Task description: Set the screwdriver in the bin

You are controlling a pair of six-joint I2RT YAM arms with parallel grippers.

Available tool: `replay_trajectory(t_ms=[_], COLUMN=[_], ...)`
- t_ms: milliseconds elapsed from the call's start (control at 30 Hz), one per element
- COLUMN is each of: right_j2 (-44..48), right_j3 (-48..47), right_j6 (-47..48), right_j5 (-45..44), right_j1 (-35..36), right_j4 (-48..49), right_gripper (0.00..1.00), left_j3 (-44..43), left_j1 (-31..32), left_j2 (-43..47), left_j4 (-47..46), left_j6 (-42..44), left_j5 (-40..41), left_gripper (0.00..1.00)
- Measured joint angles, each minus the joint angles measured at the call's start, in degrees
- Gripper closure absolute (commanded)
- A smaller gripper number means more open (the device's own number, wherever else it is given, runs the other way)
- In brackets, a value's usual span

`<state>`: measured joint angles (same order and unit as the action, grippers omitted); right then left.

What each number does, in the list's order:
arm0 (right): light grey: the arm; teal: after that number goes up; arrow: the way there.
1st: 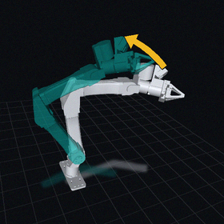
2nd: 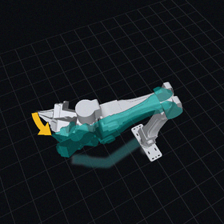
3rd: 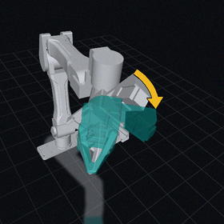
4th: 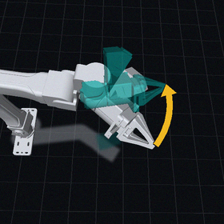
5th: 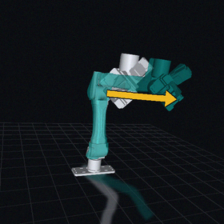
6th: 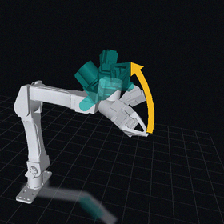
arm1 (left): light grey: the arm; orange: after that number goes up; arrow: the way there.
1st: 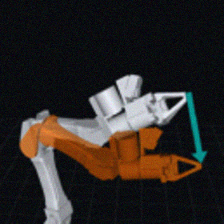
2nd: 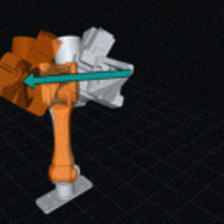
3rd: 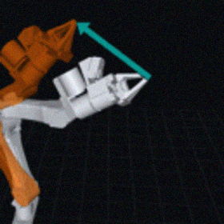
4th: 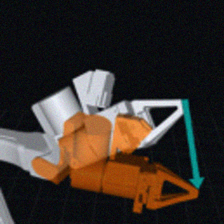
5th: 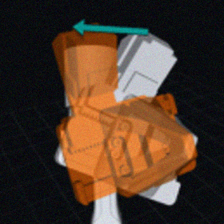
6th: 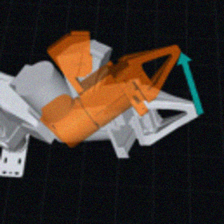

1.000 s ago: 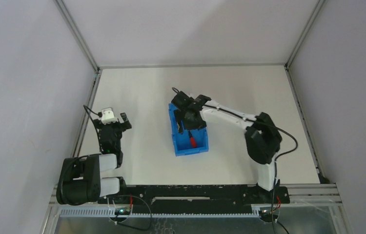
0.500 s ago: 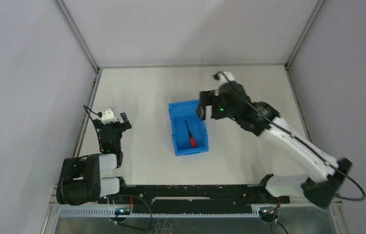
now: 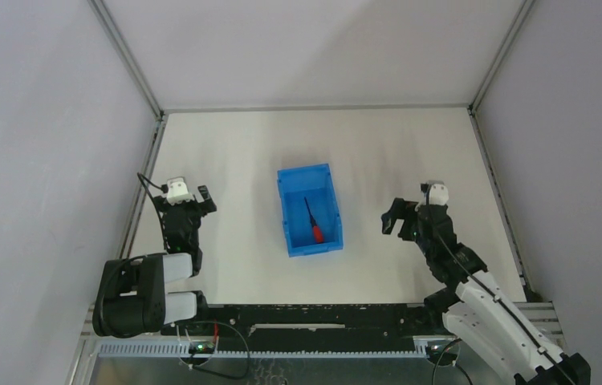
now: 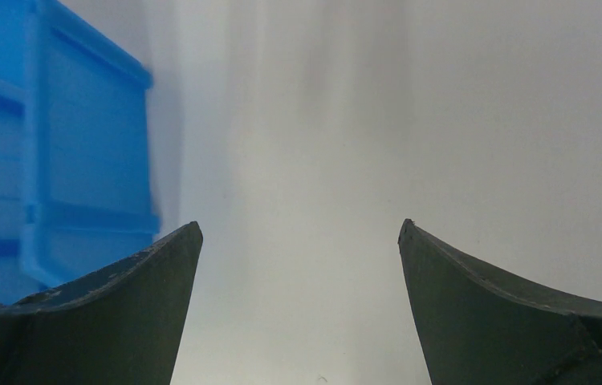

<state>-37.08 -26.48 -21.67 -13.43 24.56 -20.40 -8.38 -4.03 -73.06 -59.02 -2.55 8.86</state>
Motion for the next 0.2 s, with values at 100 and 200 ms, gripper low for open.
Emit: replay_trajectory(t_ms=[100,200], right_j2=[2.34,3.87], right_j3=[4.5,7.78], right_j6=[-1.36,-2.8], right_j5=[-0.02,0.04], right_j1=[-0.81,-1.2], right_j4=[1.7,3.8], right_gripper=[0.01,0.0], left_j3=[0.0,0.0], left_j1=[0.0,0.0], left_j2=[0.0,0.0], left_j4=[0.0,0.0], left_j6=[0.0,0.0], left_j5=[0.0,0.0], left_gripper=[0.0,0.0])
